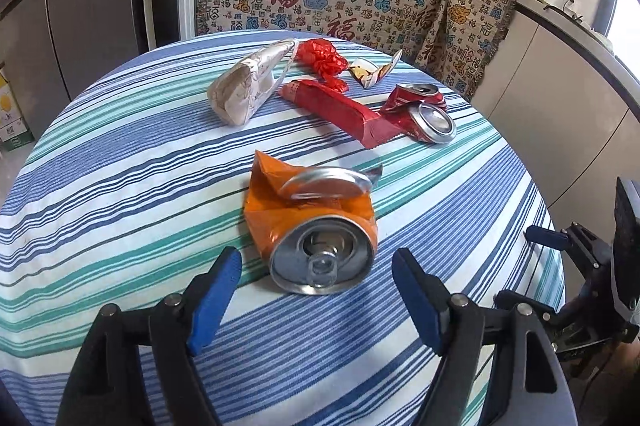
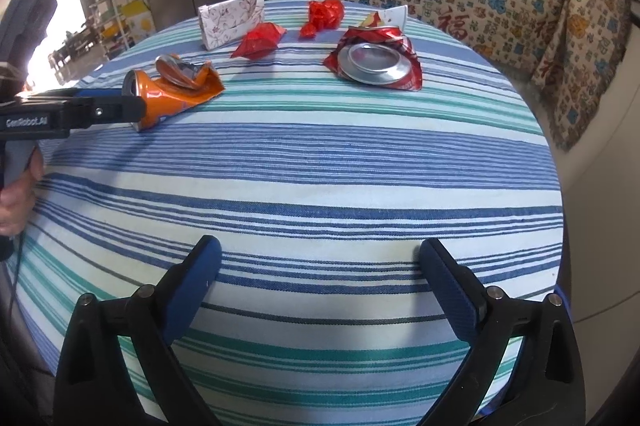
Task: Collect trash
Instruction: 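Grasp the crushed orange can with the left tool, then grasp the red candy-bar wrapper with the right tool while the left tool holds the can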
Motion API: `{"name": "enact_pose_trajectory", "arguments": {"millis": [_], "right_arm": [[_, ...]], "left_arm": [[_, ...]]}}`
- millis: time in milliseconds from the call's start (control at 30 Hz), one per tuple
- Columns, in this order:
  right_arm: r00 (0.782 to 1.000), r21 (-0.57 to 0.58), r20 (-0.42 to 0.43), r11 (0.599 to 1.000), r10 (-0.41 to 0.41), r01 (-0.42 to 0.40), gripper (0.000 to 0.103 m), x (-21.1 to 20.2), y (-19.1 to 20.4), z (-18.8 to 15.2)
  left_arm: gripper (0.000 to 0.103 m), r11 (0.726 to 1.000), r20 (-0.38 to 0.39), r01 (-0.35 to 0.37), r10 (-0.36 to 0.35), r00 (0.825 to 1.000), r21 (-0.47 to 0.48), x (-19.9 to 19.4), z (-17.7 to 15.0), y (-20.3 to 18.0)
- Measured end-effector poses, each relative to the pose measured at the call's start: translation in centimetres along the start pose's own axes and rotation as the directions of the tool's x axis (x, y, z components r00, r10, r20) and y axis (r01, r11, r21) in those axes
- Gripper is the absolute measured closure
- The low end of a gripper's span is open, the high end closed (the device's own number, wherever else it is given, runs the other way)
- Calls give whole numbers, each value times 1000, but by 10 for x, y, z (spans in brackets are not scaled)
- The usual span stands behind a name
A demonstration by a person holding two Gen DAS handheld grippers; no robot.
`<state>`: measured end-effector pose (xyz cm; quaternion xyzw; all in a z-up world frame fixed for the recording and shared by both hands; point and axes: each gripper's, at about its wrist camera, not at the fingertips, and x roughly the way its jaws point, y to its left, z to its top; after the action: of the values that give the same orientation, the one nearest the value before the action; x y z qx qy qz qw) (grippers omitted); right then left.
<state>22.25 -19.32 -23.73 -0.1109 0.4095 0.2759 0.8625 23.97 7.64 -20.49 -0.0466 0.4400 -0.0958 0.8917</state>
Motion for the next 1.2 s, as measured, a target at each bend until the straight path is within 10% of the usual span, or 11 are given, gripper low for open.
{"name": "enact_pose_trajectory", "arguments": {"millis": [233,467,733,800,867,1200], "right_arm": [[1000,-10,-1,1000,19,-19,8,-3,-6,15],[998,-10,31,998,61,-61,30,7,-8,101],[976,-18,-157,988,150,-155,37,105,33,189],[969,-23,-208,990,133,-141,47,129,39,192],[971,-28,-213,993,107,-115,79,137,39,188],[980,-60,-192,997,45,-57,81,57,26,92]], "left_arm": [[29,998,3,-10,10,1000,57,18,5,-3],[30,998,17,-38,37,999,48,11,-2,2],[29,998,13,-58,58,998,-2,0,-15,6],[29,998,13,-59,59,998,-8,-1,-17,6],[28,998,9,-62,62,998,-9,0,-17,6],[28,998,0,-60,60,998,5,1,-20,7]]}}
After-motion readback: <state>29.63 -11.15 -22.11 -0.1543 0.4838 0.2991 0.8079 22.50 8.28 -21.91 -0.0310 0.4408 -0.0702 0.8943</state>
